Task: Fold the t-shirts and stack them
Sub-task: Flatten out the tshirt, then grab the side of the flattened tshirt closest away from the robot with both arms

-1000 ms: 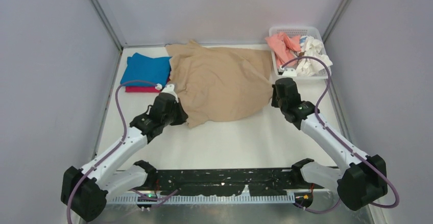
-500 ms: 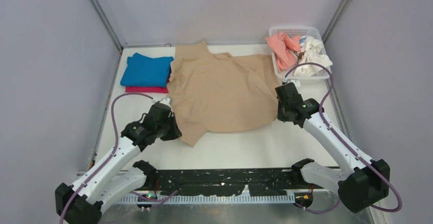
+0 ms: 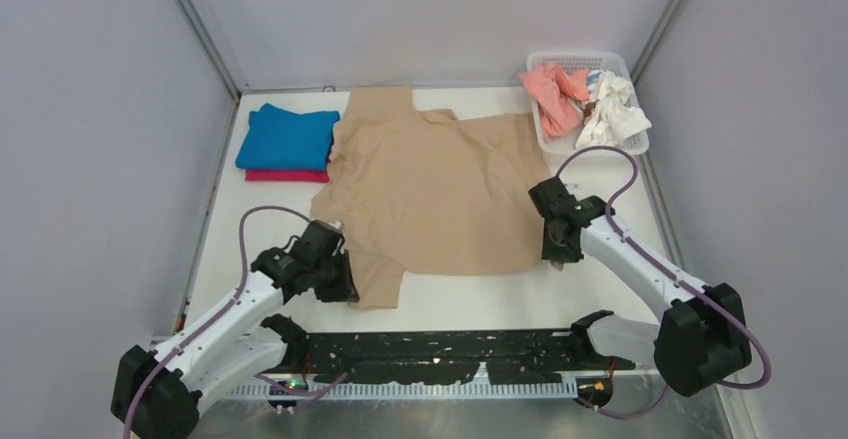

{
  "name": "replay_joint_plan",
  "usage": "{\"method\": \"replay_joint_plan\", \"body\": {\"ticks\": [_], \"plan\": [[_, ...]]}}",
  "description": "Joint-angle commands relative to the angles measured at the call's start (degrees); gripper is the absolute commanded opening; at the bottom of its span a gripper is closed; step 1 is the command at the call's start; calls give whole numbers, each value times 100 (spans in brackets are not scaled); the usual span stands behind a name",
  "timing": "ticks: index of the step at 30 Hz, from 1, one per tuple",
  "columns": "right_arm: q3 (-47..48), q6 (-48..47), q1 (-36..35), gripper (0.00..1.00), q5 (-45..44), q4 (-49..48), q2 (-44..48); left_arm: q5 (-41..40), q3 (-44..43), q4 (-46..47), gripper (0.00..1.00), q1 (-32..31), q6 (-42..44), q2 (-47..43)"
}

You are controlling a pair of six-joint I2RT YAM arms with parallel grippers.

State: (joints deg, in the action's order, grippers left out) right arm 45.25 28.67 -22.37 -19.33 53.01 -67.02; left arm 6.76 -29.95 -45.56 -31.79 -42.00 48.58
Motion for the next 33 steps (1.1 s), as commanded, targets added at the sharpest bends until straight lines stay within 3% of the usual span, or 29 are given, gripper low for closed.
{"method": "replay_joint_plan", "body": {"ticks": [1, 2, 3, 4, 5, 6, 9, 11, 16, 21, 27, 33], "plan": [[-169, 199, 9, 42, 23, 149, -21, 663, 66, -266, 26, -108, 72, 19], [-158, 139, 7, 49, 42, 128, 14, 914, 44, -250, 40, -130, 221, -35], [-127, 108, 18, 65, 8, 163, 108, 1226, -6, -250, 59, -167, 438, -143], [-9, 50, 16, 73, -62, 204, 167, 1489, -80, -272, 76, -213, 581, -285], [62, 33, 10, 96, -225, 291, 298, 1690, -201, -306, 95, -241, 709, -450], [207, -12, 12, 100, -319, 316, 461, 1790, -341, -313, 99, -251, 805, -649], [470, -201, 15, 95, -433, 114, 828, 1357, -858, -213, 100, -253, 989, -1183], [448, -345, 18, 95, -275, -333, 1120, 604, -1075, -21, 100, -252, 1041, -1318], [34, -235, 13, 95, 547, -2080, 1444, -1402, -1101, 859, 100, -150, 579, -776], [-203, -264, -223, 95, 2447, -3481, 832, -1482, -1102, 820, 100, 53, 156, 214], [214, -872, -2405, 95, 2907, -4487, -576, -2088, -753, 344, 100, 270, -478, 270], [975, -967, -3468, 95, 3539, -5558, -2122, -2768, -198, -207, 100, 677, -1236, -597]]}}
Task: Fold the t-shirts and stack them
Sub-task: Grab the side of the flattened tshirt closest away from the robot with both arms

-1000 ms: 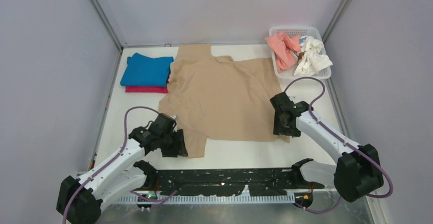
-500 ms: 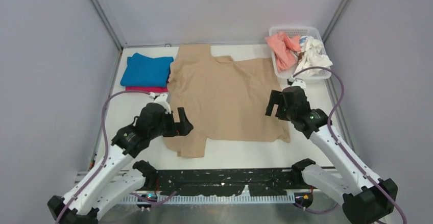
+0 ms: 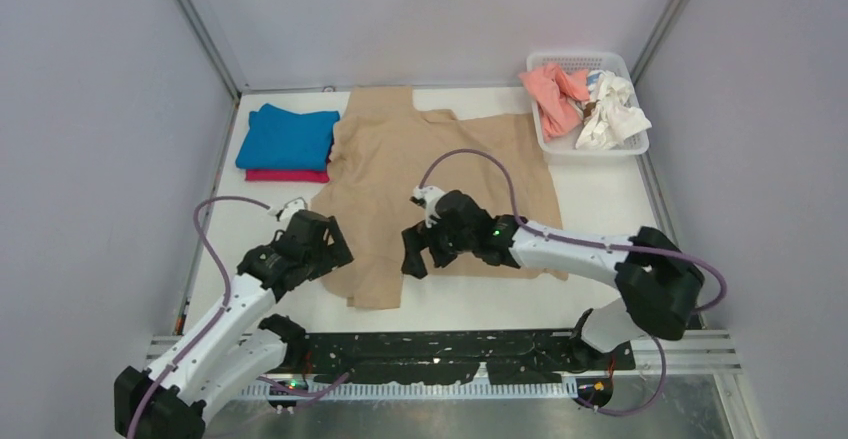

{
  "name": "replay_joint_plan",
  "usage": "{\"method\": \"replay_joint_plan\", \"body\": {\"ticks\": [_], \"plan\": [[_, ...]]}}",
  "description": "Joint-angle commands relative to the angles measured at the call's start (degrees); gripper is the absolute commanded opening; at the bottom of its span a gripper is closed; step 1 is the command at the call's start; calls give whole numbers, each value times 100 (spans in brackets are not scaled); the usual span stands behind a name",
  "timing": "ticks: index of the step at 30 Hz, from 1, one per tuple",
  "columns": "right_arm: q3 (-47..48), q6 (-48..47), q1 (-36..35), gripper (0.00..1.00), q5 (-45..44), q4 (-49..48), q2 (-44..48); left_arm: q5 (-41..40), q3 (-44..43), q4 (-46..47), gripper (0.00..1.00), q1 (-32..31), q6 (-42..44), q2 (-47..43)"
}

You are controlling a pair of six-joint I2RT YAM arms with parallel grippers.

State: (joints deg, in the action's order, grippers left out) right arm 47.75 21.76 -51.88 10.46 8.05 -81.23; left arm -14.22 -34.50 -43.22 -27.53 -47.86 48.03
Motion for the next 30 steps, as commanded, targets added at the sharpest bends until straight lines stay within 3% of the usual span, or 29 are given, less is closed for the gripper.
{"method": "replay_joint_plan", "body": {"ticks": [1, 9, 15, 21, 25, 30], "plan": [[982, -336, -600, 95, 544, -1096, -1066, -715, 343, -472, 99, 276, -686, -698], [1616, -69, -769, 95, 161, -1305, -2338, -199, 759, -509, 100, 287, -652, -1551], [1417, 614, -291, 95, -450, -1371, -2668, 573, 945, -210, 100, 290, -350, -1961], [948, 1166, 282, 95, -492, -1332, -2749, 1093, 935, -564, 100, 283, -217, -1944], [809, 1710, 457, 95, -409, -1365, -2819, 1867, 1205, -288, 100, 234, -178, -1762], [849, 1935, 537, 95, -465, -1286, -2911, 1983, 1338, 57, 96, -95, -262, -1458]]}}
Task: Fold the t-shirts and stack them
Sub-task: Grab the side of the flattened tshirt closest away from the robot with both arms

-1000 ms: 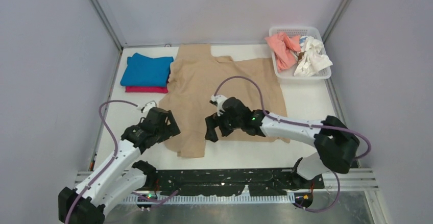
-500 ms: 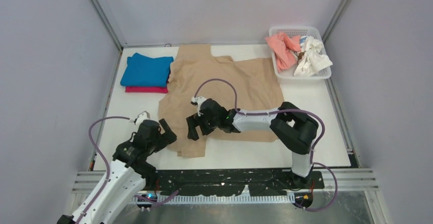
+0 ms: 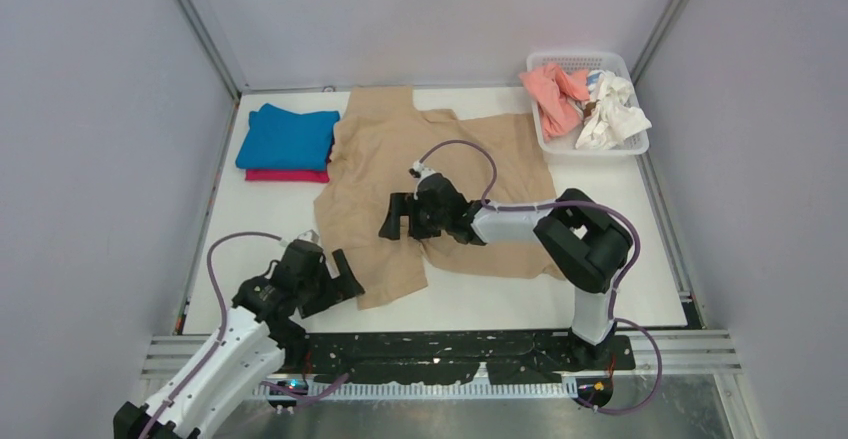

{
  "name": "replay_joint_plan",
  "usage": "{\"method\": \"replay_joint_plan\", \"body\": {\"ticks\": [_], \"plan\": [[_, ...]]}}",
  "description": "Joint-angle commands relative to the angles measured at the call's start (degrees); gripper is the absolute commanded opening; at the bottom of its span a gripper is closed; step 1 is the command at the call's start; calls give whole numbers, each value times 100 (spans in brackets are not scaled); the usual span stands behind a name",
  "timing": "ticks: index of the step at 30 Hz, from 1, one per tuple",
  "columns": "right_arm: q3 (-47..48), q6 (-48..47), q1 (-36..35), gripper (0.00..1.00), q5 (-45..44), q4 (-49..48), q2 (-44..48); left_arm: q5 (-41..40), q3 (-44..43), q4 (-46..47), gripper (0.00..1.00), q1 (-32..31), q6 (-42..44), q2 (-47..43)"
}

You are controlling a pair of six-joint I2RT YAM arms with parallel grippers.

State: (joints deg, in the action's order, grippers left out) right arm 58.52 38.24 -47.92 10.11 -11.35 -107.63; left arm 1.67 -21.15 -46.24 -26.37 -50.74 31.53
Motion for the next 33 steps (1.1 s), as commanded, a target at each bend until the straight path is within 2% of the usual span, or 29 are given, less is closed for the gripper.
{"method": "replay_joint_plan", "body": {"ticks": [1, 3, 8, 10, 14, 17, 26, 29, 33], "plan": [[-250, 267, 160, 95, -408, 672, -246, 375, -37, 410, 96, -298, -2, 246], [-268, 212, 189, 95, -292, 682, -196, 375, -64, 613, 93, -547, -87, 386], [-294, 198, 195, 95, -61, 649, -109, 39, -96, 714, 66, -803, -195, 862], [-316, 198, 195, 95, -34, 647, -94, -28, -131, 794, 58, -865, -241, 972], [-379, 249, 195, 95, 28, 570, -106, -31, -164, 1261, 50, -1055, -344, 1211], [-398, 250, 192, 95, 86, 563, -98, -303, -365, 1150, 42, -1214, -426, 1618], [-466, 220, 193, 95, -15, 578, 26, -1036, -869, 442, 26, -1894, -1036, 2575], [-492, 213, 194, 95, -39, 579, 52, -1309, -1123, 73, 24, -2155, -1218, 2912], [-524, 212, 191, 95, -81, 560, 88, -1260, -1220, 247, 24, -2313, -1237, 3384]]}}
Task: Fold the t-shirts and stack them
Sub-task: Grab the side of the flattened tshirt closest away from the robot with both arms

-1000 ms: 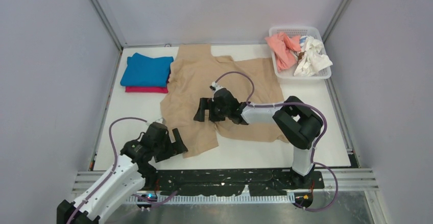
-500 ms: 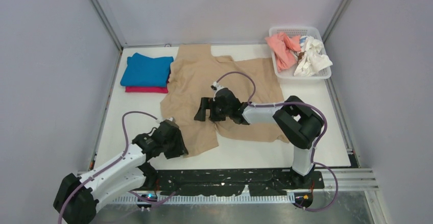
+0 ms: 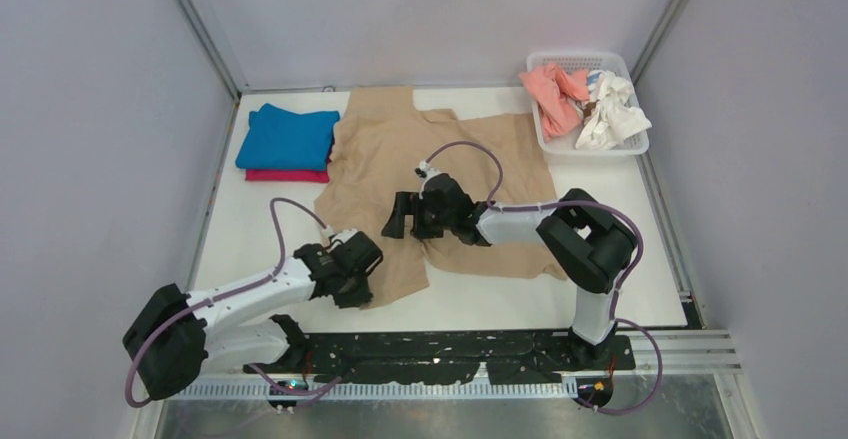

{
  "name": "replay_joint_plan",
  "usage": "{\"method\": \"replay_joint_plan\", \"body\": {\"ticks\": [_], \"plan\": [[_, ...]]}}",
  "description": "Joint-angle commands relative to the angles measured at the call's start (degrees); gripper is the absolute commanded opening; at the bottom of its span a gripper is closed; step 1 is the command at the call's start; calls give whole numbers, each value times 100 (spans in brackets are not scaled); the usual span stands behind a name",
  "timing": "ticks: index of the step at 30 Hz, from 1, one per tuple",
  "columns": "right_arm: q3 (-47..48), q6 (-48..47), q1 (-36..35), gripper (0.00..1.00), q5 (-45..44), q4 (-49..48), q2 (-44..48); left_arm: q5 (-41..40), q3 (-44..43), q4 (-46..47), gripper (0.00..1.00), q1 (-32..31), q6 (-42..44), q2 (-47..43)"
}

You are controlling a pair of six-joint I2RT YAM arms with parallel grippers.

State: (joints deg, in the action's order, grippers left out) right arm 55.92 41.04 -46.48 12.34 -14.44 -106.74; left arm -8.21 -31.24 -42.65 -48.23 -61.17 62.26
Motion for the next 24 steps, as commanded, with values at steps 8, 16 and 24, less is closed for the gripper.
{"method": "replay_joint_plan", "body": {"ticks": [8, 16, 24], "plan": [[-302, -107, 51, 95, -363, 906, 89, -98, 0, 290, 23, -169, -288, 1026], [-292, -191, 51, 95, -341, 950, 145, -673, 9, -672, 0, -169, -338, 770], [-172, -570, -97, 95, -427, 1242, 633, -292, 158, -1546, 0, -169, -396, -314]]}}
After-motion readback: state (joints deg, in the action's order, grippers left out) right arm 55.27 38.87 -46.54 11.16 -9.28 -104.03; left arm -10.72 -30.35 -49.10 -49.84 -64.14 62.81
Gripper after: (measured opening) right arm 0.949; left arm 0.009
